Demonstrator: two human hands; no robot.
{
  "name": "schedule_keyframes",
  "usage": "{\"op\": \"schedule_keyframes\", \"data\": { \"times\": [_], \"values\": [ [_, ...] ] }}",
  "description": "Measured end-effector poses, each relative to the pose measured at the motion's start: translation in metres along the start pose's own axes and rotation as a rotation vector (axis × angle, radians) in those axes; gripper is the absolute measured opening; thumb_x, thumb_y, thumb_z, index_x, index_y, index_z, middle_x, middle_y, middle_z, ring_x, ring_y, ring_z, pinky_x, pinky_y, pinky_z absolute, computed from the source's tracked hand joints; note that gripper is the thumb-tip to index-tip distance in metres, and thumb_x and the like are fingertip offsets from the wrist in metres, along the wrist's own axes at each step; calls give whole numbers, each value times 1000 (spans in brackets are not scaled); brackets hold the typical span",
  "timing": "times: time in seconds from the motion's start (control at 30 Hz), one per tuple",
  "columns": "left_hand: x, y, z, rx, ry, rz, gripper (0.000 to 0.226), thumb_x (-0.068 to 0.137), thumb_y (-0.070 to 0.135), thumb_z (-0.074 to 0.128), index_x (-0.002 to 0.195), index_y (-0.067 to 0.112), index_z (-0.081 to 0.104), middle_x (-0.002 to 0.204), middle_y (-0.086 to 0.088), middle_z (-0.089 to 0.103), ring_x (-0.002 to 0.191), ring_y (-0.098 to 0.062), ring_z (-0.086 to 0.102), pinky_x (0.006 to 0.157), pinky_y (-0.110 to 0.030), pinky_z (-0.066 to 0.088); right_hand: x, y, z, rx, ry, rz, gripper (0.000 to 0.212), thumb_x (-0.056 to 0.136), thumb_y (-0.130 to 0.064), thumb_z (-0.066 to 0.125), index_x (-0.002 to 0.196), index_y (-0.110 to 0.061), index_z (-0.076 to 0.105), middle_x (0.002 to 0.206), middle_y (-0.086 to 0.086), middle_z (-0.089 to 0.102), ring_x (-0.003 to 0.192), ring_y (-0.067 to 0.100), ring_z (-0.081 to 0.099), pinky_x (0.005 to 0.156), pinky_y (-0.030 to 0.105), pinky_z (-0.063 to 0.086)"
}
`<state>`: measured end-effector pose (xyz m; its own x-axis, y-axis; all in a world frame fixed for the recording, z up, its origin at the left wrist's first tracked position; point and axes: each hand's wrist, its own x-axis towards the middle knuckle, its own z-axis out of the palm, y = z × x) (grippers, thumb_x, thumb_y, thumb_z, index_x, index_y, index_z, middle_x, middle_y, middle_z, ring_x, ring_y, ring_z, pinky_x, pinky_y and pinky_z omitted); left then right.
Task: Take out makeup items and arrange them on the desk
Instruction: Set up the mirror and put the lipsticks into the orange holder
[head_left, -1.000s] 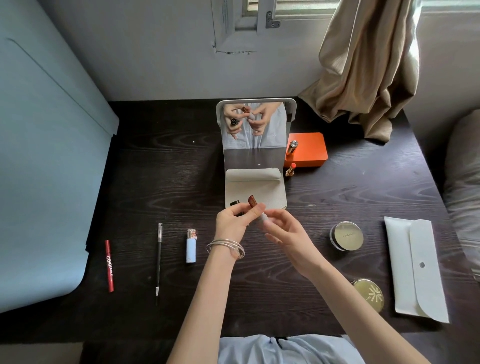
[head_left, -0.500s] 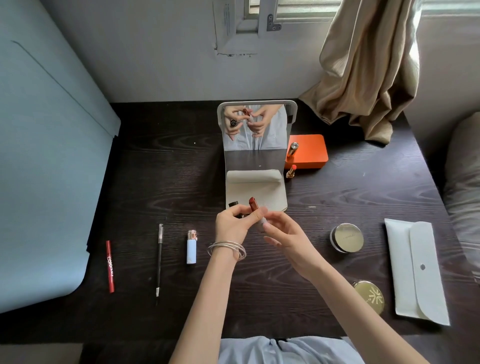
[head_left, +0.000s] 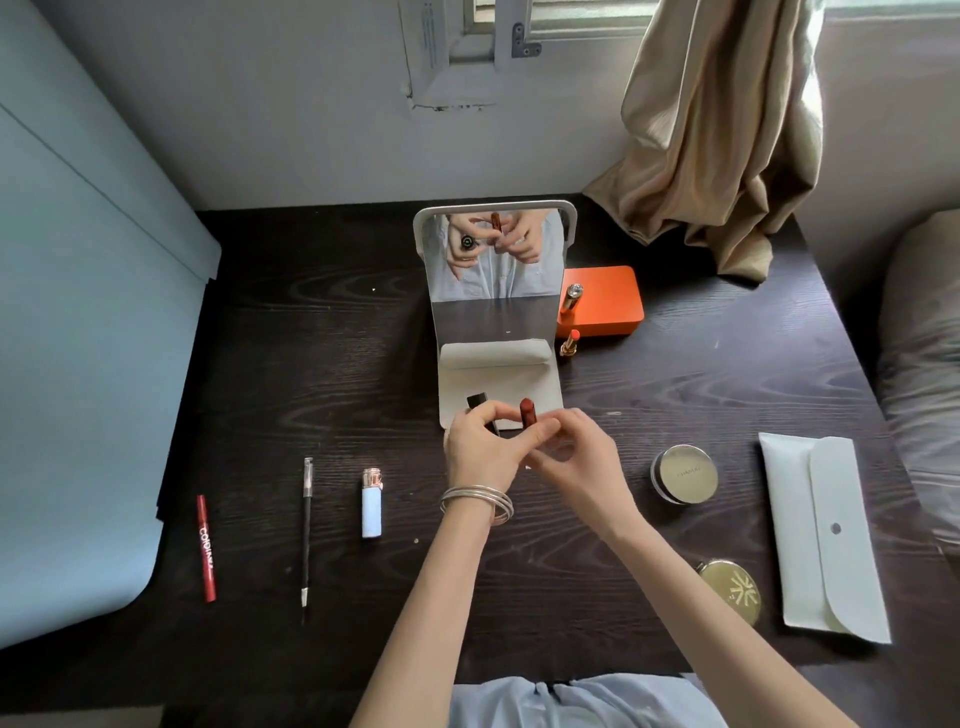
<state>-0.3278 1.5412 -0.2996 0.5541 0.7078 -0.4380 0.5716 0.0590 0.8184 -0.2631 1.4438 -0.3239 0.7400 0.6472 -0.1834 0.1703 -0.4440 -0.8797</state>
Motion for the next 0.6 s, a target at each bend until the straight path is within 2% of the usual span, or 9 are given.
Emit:
{"op": "schedule_keyframes", "data": {
  "times": [0.07, 0.13, 0.17, 0.23, 0.33, 0.43, 0.5, 0.6],
  "values": [
    [5, 6, 3, 18, -73, 13, 36, 65, 46, 78, 97, 35, 64, 113, 0, 57, 109, -15, 49, 79, -21, 43, 10, 4, -9, 35, 78, -5, 19, 76, -9, 74, 87, -19, 63, 90, -2, 62, 80, 11, 62, 73, 18, 50],
    [11, 11, 6, 13, -145, 7, 40, 76, 38, 73, 115, 31, 61, 118, -1, 52, 105, -12, 50, 65, -5, 43, 26, 11, -21, 39, 187, 11, 21, 75, -4, 73, 88, -19, 64, 91, 1, 64, 76, 6, 61, 70, 7, 45],
    [14, 11, 9, 23, -169, -6, 37, 83, 30, 67, 119, 29, 60, 119, -2, 52, 104, -11, 51, 62, -3, 42, 35, 16, -28, 25, 241, 28, 20, 75, -5, 74, 90, -16, 67, 92, 1, 63, 76, 4, 60, 70, 5, 44],
    [21, 9, 13, 64, -200, -25, 36, 90, 14, 55, 123, 29, 57, 123, -3, 53, 98, -10, 53, 63, -8, 40, 57, 30, -39, -20, 324, 73, 20, 75, -8, 75, 95, -11, 70, 95, 2, 61, 80, 8, 60, 72, 5, 43],
    [28, 4, 19, 70, -247, -80, 44, 93, 3, 45, 129, 25, 54, 122, -2, 54, 91, -8, 52, 59, -10, 43, 87, 53, -48, -49, 360, 143, 24, 78, -10, 74, 102, -11, 71, 99, 3, 59, 86, 10, 59, 78, 16, 44],
    [36, 2, 25, 17, -272, -133, 50, 92, -1, 45, 135, 25, 48, 114, 0, 52, 80, -9, 53, 67, -15, 49, 112, 75, -48, -68, 342, 189, 23, 78, -10, 73, 101, -10, 71, 98, 3, 60, 91, 16, 61, 82, 20, 45],
    [42, 1, 28, -63, -280, -185, 54, 91, -4, 46, 136, 26, 46, 112, -2, 52, 74, -9, 53, 75, -24, 53, 126, 88, -44, -94, 330, 218, 22, 78, -11, 73, 100, -10, 71, 100, 6, 61, 92, 19, 61, 87, 29, 49],
    [47, 0, 32, -64, -286, -191, 43, 89, -3, 51, 124, 22, 56, 109, -2, 54, 75, -10, 58, 80, -28, 54, 138, 103, -38, -125, 342, 245, 22, 79, -11, 72, 101, -9, 70, 103, 8, 61, 96, 24, 61, 91, 35, 48]
  ]
}}
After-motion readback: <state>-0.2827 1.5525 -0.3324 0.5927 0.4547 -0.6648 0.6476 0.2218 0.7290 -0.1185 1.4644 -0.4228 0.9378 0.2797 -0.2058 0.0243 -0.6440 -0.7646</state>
